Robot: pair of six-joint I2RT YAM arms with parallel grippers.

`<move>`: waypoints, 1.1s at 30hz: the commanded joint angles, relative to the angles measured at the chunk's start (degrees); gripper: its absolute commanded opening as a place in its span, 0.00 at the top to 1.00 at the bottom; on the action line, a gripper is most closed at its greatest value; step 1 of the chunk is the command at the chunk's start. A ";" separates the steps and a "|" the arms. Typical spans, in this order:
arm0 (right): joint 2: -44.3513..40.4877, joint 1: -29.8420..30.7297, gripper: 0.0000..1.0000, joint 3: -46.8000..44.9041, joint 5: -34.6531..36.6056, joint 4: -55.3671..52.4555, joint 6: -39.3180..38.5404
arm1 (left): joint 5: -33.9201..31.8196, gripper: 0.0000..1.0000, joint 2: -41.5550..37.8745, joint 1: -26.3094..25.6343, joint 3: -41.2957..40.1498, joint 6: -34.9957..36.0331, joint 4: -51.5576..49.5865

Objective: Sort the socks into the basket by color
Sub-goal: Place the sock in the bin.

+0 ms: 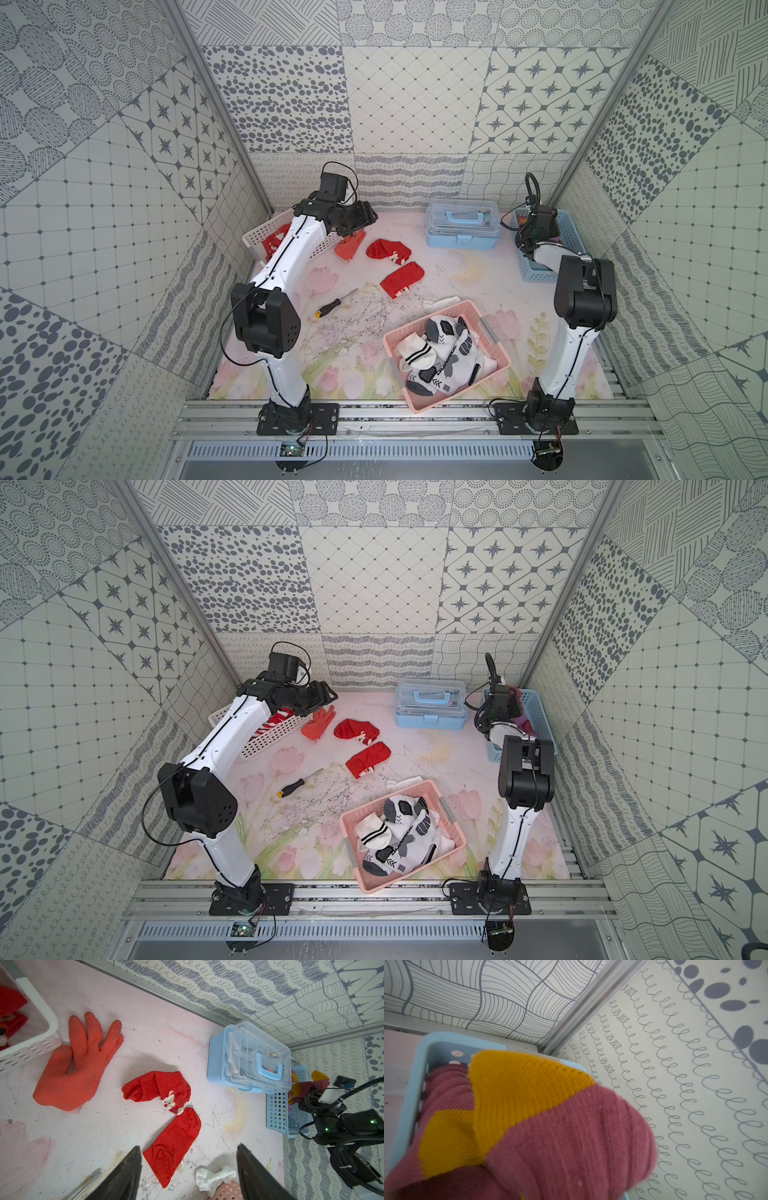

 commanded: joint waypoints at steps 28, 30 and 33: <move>2.44 -5.52 0.07 5.58 -10.84 -14.64 22.72 | -4.42 0.28 2.80 -3.47 2.94 0.72 -2.53; 1.80 -5.56 0.02 5.63 -10.97 -14.86 23.85 | -4.58 0.28 2.46 -3.56 2.53 0.88 -2.55; 0.17 -5.36 0.02 5.11 -12.43 -14.66 24.96 | -4.88 0.27 1.75 -3.56 1.56 1.02 -2.27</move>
